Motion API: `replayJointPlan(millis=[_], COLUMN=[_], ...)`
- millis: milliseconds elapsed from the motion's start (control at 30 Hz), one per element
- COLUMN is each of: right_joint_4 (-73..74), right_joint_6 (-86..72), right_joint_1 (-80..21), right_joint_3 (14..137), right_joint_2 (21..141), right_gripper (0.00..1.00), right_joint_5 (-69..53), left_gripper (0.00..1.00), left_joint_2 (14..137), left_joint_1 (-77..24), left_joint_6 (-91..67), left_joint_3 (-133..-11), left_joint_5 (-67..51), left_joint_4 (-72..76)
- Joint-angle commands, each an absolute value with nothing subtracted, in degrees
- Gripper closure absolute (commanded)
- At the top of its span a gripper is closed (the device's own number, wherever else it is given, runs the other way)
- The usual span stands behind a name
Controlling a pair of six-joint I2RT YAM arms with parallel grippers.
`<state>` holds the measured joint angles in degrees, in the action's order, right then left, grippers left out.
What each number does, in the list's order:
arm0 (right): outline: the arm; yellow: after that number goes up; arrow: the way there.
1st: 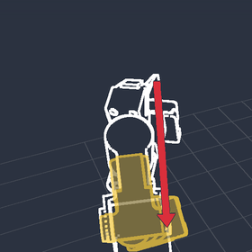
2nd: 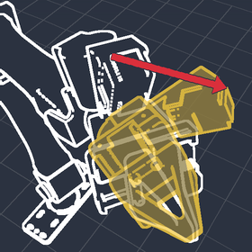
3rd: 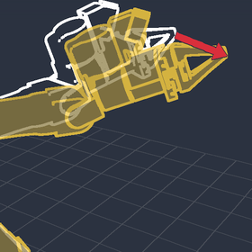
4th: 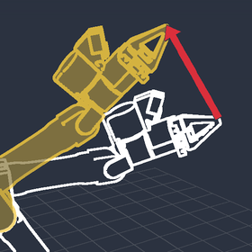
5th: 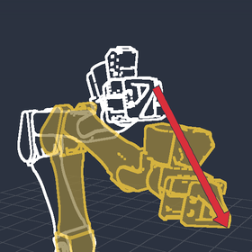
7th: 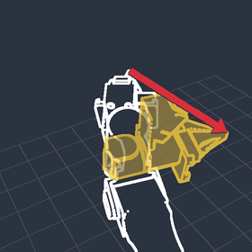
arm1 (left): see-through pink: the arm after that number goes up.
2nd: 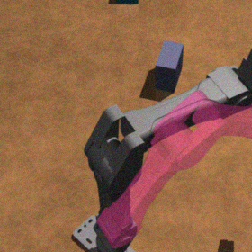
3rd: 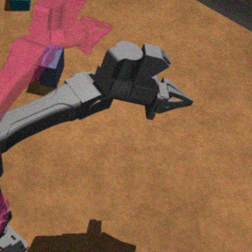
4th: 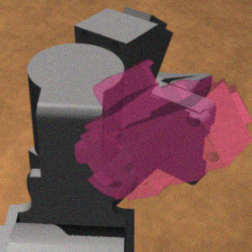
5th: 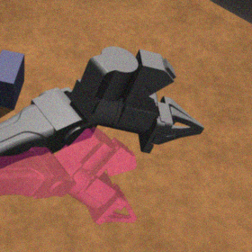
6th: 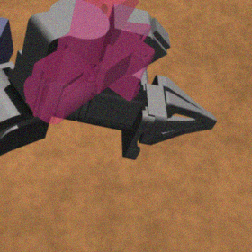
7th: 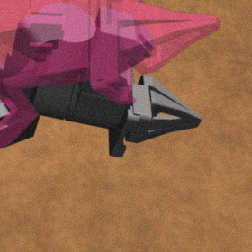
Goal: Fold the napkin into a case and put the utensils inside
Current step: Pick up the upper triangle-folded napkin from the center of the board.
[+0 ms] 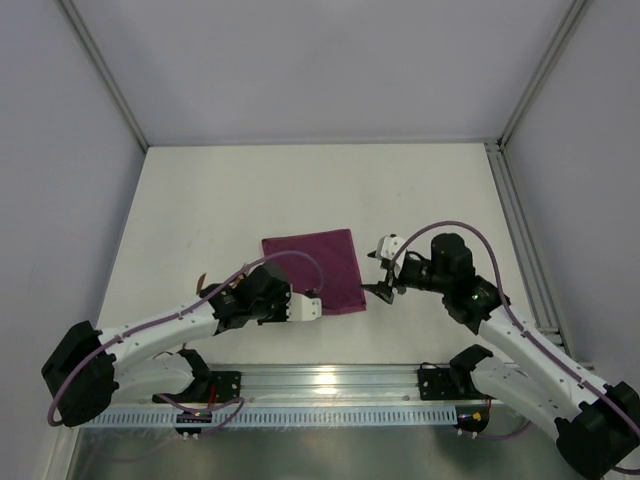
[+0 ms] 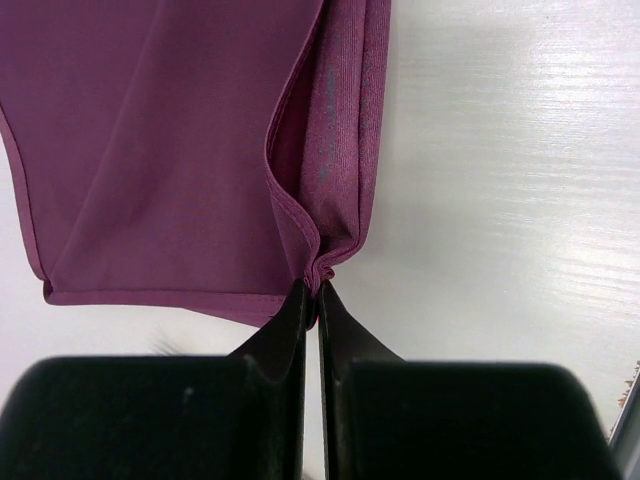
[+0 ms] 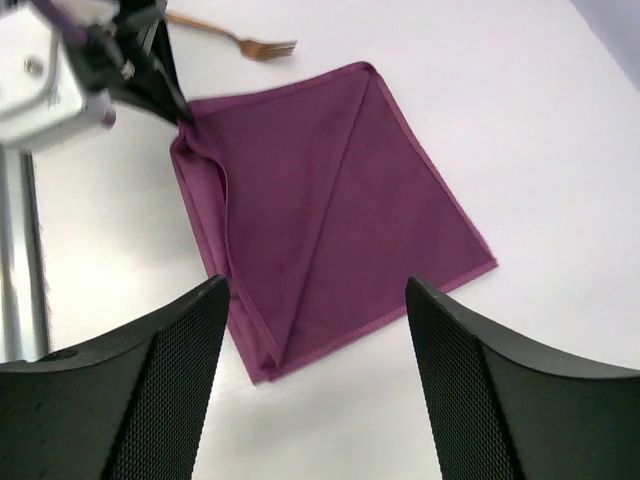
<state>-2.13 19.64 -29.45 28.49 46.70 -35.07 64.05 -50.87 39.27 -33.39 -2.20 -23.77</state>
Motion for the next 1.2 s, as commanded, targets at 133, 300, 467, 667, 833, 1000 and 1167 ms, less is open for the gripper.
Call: replayJointPlan(millis=[133, 300, 467, 667, 833, 1000, 1167], right_joint_4=[30.42, 15.92, 14.77, 12.48, 14.68, 17.05, 18.80], right_joint_6=[68.87, 70.40, 74.17, 74.00, 75.41, 75.59, 76.28], right_joint_1=[-33.38, -42.43, -45.79, -46.67, -46.85, -47.72, -47.99], right_joint_3=[37.19, 29.62, 30.32, 30.50, 31.29, 33.40, 33.31], right_joint_2=[57.46, 62.83, 71.36, 73.65, 75.84, 80.15, 81.39], right_gripper=[0.28, 0.28, 0.28, 0.30, 0.34, 0.39, 0.43], right_joint_5=[-29.12, -21.09, -16.79, -14.16, -14.50, -11.26, -10.29], left_gripper=[1.00, 1.00, 1.00, 1.00, 1.00, 1.00, 1.00], left_joint_2=[61.70, 61.79, 62.14, 62.31, 61.79, 61.52, 61.43], left_joint_1=[-50.01, -50.01, -50.01, -50.01, -50.01, -50.01, -50.01], left_joint_6=[37.71, 37.44, 37.44, 37.35, 37.26, 37.53, 37.44], left_joint_3=[-32.35, -32.17, -32.78, -33.31, -33.22, -33.31, -33.49], left_joint_5=[-6.33, -5.89, -5.45, -5.36, -5.01, -4.57, -4.13], left_joint_4=[-23.82, -25.04, -26.19, -26.54, -26.80, -27.42, -27.69])
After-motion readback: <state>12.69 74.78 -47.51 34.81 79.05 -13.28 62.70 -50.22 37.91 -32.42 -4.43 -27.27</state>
